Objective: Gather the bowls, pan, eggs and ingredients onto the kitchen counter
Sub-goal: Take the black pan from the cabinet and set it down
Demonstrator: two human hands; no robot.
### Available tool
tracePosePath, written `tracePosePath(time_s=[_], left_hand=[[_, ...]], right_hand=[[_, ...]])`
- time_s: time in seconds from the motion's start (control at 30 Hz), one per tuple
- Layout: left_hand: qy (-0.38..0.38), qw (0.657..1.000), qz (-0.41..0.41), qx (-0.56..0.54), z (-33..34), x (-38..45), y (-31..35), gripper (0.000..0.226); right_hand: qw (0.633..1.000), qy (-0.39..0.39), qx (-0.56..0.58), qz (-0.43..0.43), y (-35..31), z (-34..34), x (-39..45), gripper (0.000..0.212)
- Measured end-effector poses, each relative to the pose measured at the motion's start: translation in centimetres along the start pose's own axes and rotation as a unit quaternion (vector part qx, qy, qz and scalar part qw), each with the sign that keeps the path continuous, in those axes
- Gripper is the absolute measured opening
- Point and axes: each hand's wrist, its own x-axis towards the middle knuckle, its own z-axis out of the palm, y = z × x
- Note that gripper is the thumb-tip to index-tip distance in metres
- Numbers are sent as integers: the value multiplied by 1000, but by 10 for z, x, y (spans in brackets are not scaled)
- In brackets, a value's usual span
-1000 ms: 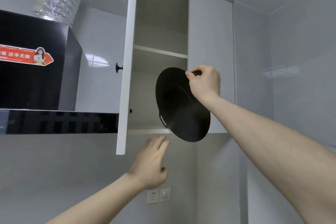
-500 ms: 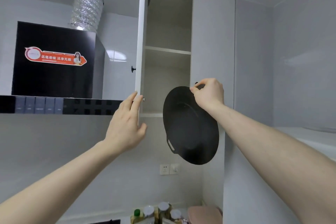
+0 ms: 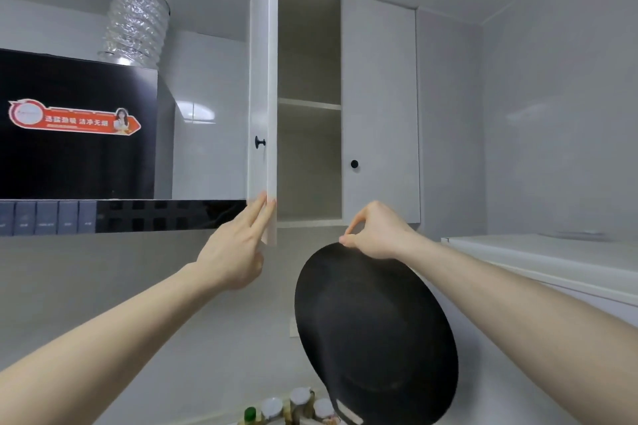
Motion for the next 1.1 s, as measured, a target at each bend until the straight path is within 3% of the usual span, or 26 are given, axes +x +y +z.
tracePosePath(time_s=[0.2,0.37,0.47,0.9,1.1], left_hand=[[-14,999,34,15,2,39,-7,96],[-5,993,118,-5,21,68,-5,96],[-36,987,156,-34,36,89,-6,95],[-180,974,84,107,117,159,-51,82],[-186,972,58,127,154,164,-65,85]], right_hand=[[998,-37,-42,5,0,16,-1,15],[997,-43,-58,32,0,27,-1,16],[996,-42,-60,41,1,30,2,17],[997,-56,-32,44,22,55,56,17],[997,-58,-21,34,33,69,90,15]])
